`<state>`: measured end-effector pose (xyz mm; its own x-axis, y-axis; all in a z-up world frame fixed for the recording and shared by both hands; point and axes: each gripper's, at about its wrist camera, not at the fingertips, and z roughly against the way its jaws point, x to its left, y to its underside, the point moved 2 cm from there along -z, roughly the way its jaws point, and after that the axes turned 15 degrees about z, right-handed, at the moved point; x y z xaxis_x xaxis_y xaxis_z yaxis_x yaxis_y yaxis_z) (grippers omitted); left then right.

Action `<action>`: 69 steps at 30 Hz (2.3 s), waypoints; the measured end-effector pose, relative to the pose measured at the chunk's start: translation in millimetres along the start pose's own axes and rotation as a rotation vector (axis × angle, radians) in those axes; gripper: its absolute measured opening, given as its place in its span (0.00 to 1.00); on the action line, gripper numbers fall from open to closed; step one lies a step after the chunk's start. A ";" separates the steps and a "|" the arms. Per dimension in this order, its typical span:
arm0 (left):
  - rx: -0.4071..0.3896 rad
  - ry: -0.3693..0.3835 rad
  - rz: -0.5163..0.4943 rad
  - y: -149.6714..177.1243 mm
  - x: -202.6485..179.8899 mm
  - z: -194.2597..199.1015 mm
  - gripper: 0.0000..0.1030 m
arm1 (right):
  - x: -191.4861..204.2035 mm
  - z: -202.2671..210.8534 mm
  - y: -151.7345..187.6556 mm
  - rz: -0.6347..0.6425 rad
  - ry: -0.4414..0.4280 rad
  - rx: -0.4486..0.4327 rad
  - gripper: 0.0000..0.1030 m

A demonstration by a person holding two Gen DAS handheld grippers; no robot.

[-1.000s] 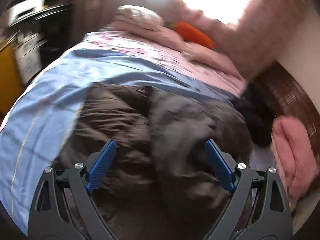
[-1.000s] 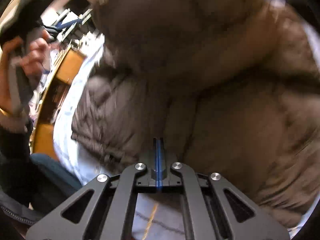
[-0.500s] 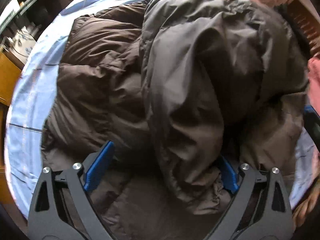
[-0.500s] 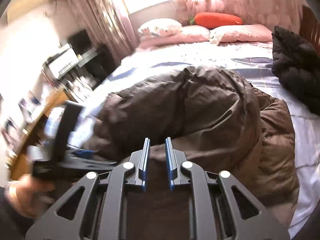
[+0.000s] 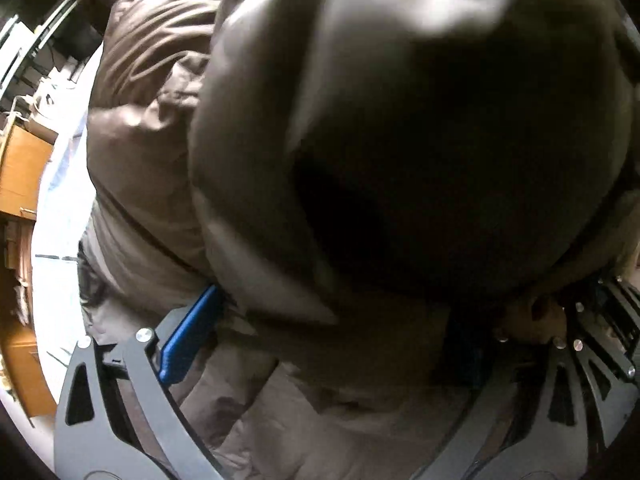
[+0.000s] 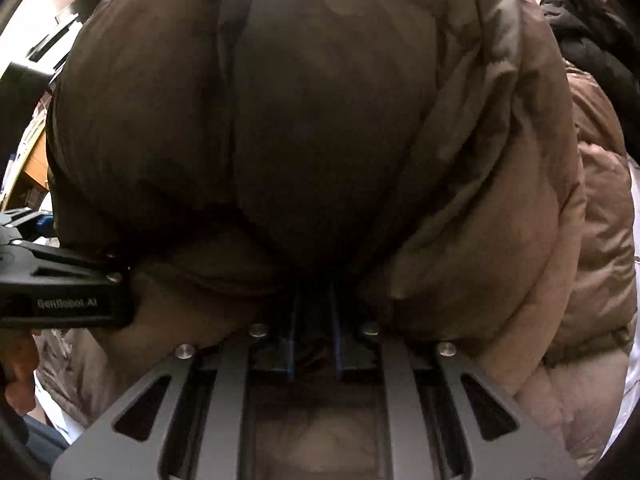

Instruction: Fold large clothes

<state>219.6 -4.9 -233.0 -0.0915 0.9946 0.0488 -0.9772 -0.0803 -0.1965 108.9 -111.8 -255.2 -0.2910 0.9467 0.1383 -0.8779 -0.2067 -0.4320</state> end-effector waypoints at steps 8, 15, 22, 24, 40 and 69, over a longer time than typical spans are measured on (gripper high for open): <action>-0.004 -0.004 0.007 -0.5 2.9 -6.8 0.98 | -9.0 13.9 -5.5 -0.069 -0.037 -0.026 0.14; 0.000 0.001 0.017 -8.4 12.9 -9.1 0.98 | -16.9 106.7 -51.9 -0.030 -0.030 -0.421 0.42; 0.002 0.001 0.019 -1.3 14.0 -11.8 0.98 | -15.6 52.2 -127.0 -0.020 -0.001 -0.283 0.50; 0.009 0.001 0.012 0.4 14.7 -15.1 0.98 | -18.6 14.5 -120.4 -0.022 0.010 -0.167 0.48; 0.024 0.002 -0.004 0.8 15.8 -18.6 0.98 | -23.1 83.0 -36.2 0.021 -0.051 -0.081 0.48; -0.210 0.340 -0.121 21.2 -2.5 95.1 0.95 | 7.2 72.7 8.8 0.075 -0.067 0.075 0.52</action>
<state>180.8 -15.3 -144.2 0.1240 0.9639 -0.2356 -0.9136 0.0182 -0.4063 71.5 -124.7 -193.2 -0.3793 0.9098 0.1685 -0.8781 -0.2965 -0.3756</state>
